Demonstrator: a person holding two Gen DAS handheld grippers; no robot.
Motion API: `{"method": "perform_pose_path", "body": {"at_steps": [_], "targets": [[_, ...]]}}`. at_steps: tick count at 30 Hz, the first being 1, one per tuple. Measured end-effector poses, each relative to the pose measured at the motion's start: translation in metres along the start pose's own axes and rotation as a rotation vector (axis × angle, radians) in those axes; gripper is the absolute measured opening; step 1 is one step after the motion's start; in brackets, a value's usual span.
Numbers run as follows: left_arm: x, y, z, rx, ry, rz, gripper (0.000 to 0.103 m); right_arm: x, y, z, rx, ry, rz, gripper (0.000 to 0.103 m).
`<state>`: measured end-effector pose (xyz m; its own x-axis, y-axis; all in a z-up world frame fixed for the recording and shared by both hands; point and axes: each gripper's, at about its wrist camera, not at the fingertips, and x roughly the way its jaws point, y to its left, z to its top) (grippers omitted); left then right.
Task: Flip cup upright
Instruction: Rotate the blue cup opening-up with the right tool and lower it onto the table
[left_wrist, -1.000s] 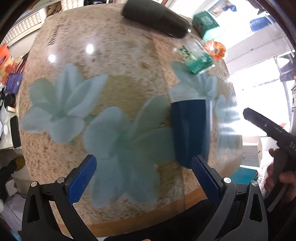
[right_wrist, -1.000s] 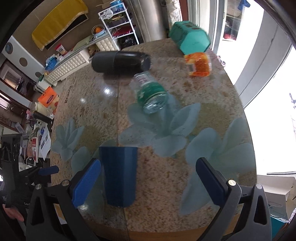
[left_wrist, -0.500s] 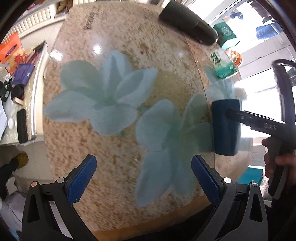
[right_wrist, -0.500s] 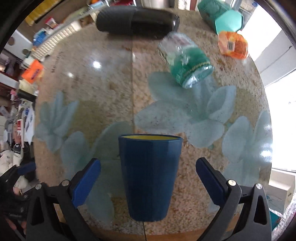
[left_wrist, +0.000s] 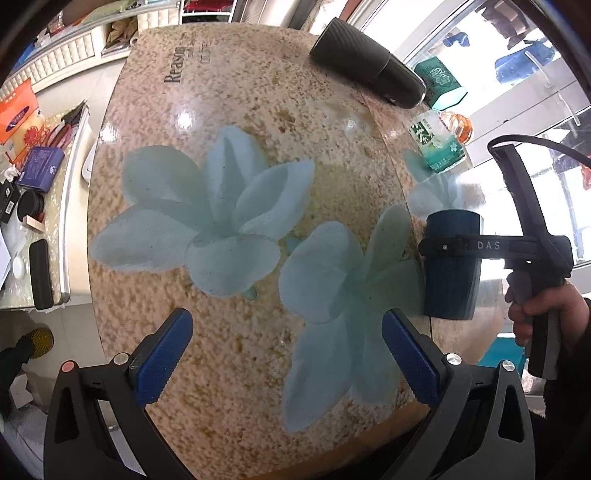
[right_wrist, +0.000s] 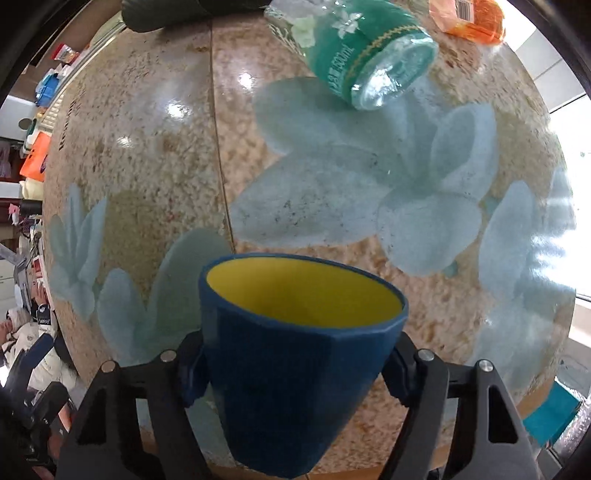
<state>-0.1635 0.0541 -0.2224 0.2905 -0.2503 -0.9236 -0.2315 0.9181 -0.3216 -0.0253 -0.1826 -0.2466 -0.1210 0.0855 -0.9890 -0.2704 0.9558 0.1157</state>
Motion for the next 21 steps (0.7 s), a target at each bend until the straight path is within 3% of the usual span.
{"method": "perform_pose_path", "body": {"at_steps": [9, 15, 18, 21], "targets": [[-0.008, -0.015, 0.005, 0.038, -0.044, 0.015, 0.103, -0.052, 0.003, 0.002, -0.062, -0.158, 0.037, 0.072], [-0.014, -0.031, 0.006, 0.097, -0.064, 0.031, 0.103, -0.075, 0.002, -0.006, -0.13, -0.306, -0.013, 0.071], [-0.013, -0.038, 0.007, 0.115, -0.059, 0.037, 0.103, -0.08, 0.006, -0.016, -0.226, -0.424, -0.127, 0.071], [-0.01, -0.046, 0.008, 0.136, -0.049, 0.047, 0.103, -0.07, 0.006, -0.022, -0.268, -0.462, -0.151, 0.071]]}}
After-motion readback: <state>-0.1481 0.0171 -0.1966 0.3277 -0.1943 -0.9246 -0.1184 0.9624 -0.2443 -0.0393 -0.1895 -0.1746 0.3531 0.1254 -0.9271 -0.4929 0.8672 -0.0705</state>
